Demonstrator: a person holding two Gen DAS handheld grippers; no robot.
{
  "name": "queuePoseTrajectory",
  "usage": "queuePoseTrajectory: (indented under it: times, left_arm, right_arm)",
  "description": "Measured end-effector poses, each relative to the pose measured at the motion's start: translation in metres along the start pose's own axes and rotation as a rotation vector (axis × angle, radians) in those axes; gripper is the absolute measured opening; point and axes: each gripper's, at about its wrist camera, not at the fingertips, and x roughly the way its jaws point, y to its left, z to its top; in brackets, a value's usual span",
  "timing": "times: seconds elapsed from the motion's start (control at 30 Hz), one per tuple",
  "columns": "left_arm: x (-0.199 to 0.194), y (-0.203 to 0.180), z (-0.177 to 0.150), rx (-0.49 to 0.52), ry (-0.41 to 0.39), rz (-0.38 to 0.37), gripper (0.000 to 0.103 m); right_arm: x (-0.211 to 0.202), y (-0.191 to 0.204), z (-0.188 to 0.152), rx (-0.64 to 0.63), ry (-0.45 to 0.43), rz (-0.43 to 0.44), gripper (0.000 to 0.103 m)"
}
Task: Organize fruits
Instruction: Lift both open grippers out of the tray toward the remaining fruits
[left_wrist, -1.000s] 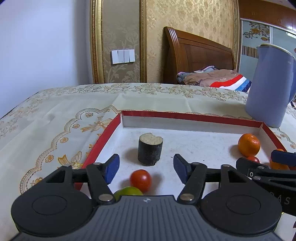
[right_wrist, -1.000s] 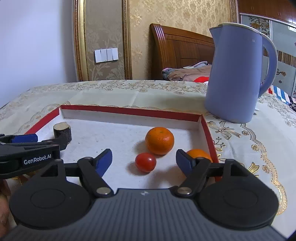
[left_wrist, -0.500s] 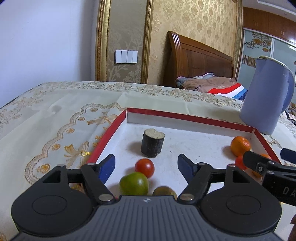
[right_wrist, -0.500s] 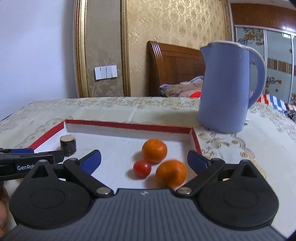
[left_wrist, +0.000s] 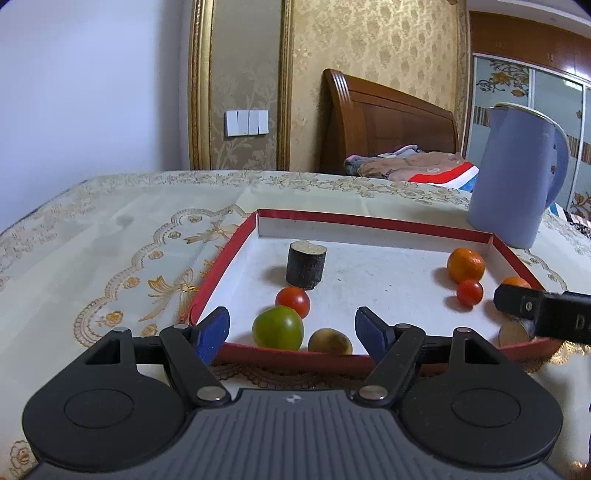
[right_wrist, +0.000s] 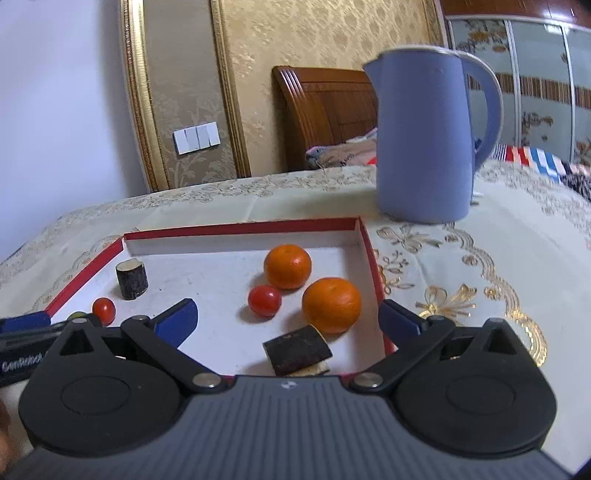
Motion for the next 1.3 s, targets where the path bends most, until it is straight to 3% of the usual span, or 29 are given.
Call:
queuePoseTrajectory:
  times: [0.13, 0.4, 0.57, 0.83, 0.93, 1.07, 1.13, 1.3]
  left_arm:
    - [-0.012, 0.000, -0.004, 0.004, -0.017, -0.022, 0.079]
    - [-0.024, 0.005, -0.013, -0.012, 0.024, -0.106, 0.079]
    - [-0.029, 0.003, -0.020, -0.008, 0.103, -0.246, 0.080]
    - [-0.043, -0.026, -0.034, 0.104, 0.112, -0.332, 0.080]
    - [-0.043, -0.042, -0.040, 0.183, 0.133, -0.325, 0.080]
    - [-0.039, -0.052, -0.047, 0.236, 0.151, -0.239, 0.080]
    - [-0.035, -0.045, -0.045, 0.195, 0.168, -0.235, 0.082]
    - [-0.032, -0.028, -0.042, 0.132, 0.163, -0.140, 0.082]
  right_arm:
    - [-0.004, 0.000, -0.005, -0.011, 0.006, -0.013, 0.103]
    - [-0.027, -0.009, -0.021, 0.006, 0.040, 0.003, 0.103]
    - [-0.034, -0.016, -0.021, 0.032, 0.010, -0.020, 0.103]
    - [-0.033, -0.024, -0.019, 0.076, 0.002, -0.044, 0.103]
    - [-0.034, -0.022, -0.019, 0.066, -0.004, -0.049, 0.103]
    - [-0.037, -0.020, -0.020, 0.055, -0.017, -0.059, 0.103]
    - [-0.037, -0.020, -0.020, 0.051, -0.019, -0.056, 0.103]
    - [-0.036, -0.017, -0.021, 0.037, -0.011, -0.044, 0.103]
